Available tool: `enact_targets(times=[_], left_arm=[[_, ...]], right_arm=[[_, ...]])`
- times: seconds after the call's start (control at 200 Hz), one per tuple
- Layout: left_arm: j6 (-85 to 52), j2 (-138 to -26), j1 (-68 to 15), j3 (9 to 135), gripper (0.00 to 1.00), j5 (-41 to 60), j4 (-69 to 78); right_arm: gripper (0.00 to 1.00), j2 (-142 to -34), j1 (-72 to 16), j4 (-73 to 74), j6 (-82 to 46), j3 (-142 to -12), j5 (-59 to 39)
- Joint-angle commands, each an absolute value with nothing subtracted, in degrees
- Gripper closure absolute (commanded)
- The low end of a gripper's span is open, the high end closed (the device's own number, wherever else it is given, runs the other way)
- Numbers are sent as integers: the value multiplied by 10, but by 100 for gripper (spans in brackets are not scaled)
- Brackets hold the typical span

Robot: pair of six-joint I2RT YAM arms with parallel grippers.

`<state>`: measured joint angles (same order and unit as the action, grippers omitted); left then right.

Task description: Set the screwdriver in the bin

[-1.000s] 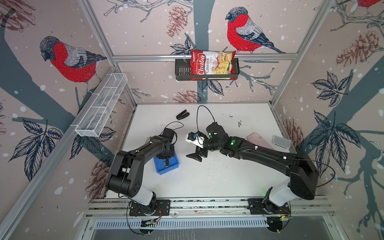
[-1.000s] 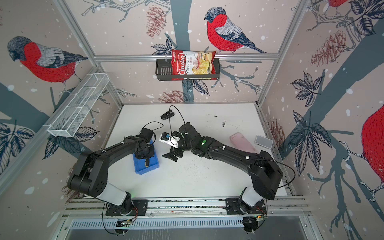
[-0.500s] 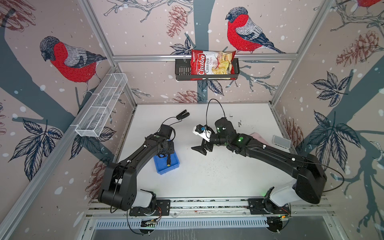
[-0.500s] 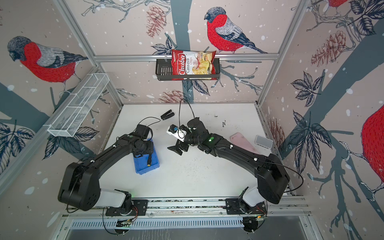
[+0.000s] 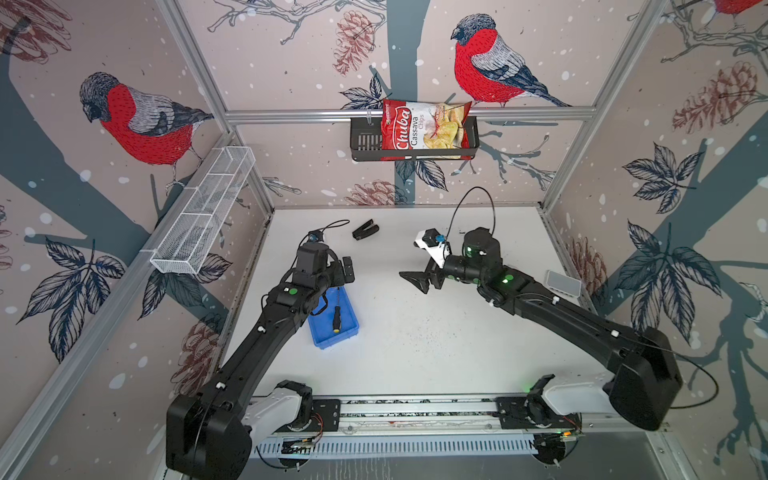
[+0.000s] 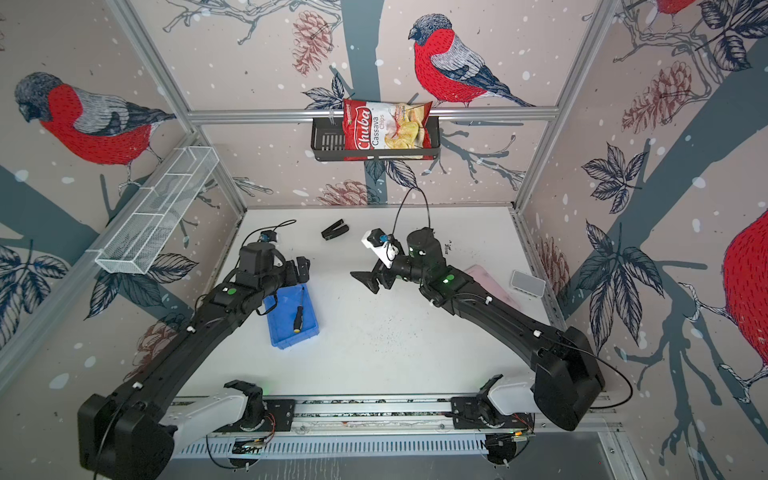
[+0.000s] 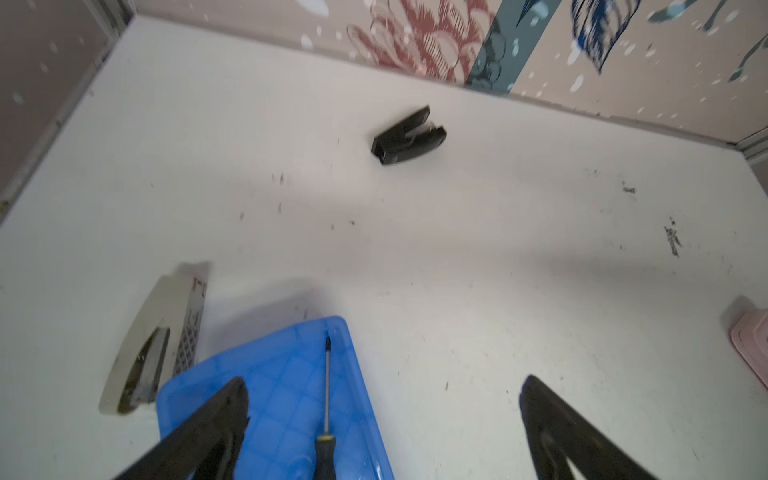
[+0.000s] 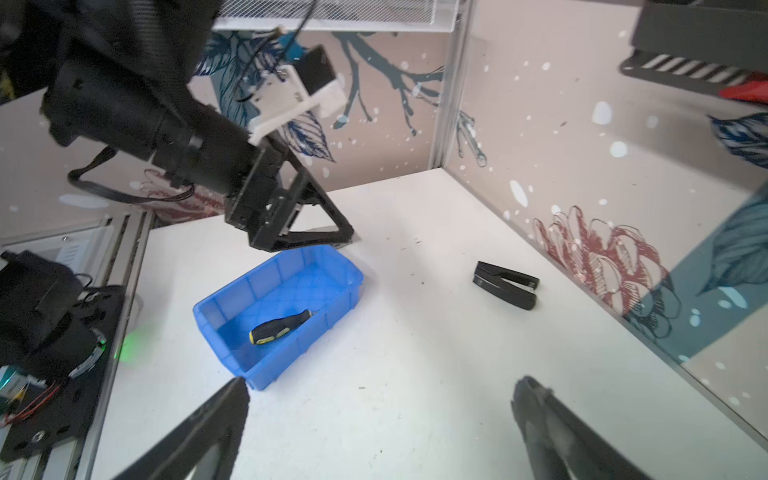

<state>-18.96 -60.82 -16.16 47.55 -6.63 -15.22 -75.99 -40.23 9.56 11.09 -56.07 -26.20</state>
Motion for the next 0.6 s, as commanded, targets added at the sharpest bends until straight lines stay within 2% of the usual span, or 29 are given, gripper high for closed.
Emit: enact_targets(times=[0.0,0.24,0.595], left_arm=[[-138,-578,-161,427,1,-107,21],[-21,-559,-159,273,3,-155,292],[36,-703,-103,182,3,-179,543]], right_arm=[[0,-736,-380,193,47,-526,-230],[0,-666,-293,312,-25,-414,-112],[0,-653,-114,435,-62,-264,30]])
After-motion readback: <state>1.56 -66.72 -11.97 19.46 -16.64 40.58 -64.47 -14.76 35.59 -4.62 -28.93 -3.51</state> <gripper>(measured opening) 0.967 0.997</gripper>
